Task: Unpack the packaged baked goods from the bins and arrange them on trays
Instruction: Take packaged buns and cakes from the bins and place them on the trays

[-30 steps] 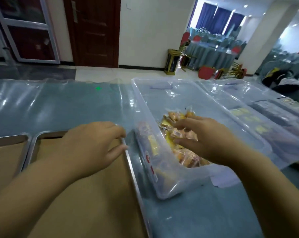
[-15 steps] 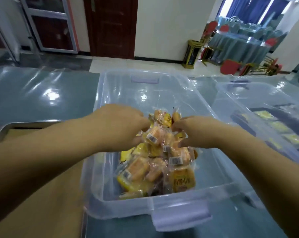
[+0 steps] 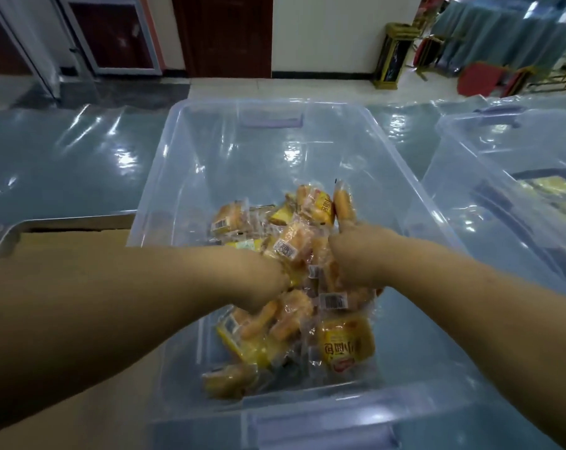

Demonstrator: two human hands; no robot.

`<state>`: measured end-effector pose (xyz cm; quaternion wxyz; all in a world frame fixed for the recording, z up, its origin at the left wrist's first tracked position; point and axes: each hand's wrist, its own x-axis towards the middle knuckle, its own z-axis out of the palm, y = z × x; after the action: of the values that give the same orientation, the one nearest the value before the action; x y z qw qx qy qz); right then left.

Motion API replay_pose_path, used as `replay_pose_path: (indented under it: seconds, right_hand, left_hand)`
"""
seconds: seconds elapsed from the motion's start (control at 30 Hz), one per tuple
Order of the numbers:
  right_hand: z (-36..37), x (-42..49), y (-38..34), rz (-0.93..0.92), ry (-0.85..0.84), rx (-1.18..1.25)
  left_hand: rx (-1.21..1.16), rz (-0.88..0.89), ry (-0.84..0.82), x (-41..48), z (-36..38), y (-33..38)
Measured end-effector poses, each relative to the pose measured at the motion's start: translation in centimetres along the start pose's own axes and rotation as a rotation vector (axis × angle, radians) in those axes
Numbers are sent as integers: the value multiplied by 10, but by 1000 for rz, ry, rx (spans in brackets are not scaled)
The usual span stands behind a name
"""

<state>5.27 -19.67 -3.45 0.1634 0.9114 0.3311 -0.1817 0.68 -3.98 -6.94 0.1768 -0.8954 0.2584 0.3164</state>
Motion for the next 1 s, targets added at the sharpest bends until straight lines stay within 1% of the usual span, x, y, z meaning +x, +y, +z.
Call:
replay_pose_path:
  seconds: [0.1,0.2,0.33,0.43,0.53,0.6,0.67,0.77,0.87,1.0]
  right_hand:
    - [2,2,-2,-2,-36,-9]
    - [4,4,0,13,-6,52]
    - [-6,1,9,68,8,117]
    - [-21,-8,17,73,41,220]
    - [-40,-25,25,23,76,303]
    - [-51,-37,24,-39,3,338]
    - [-54,-45,16,-97,-130,327]
    - [-36,-43,-2,-141,-282,186]
    - [-17,-37,-14,-139,-319,76]
    - [-8,-34,-15,-141,-363,88]
  left_hand:
    - [23,26,36,5,8,2]
    - [30,50,97,6,3,-3]
    - [-42,47,133,2,-11,-13]
    - [-107,44,112,1,-16,-14]
    - [-118,78,72,2,-17,-11]
    - [-90,98,57,3,-20,-9]
    - [-45,114,54,6,-24,-6]
    - [-12,136,36,12,-26,3]
    - [-27,152,54,14,-26,8]
    - [-26,148,26,11,-24,9]
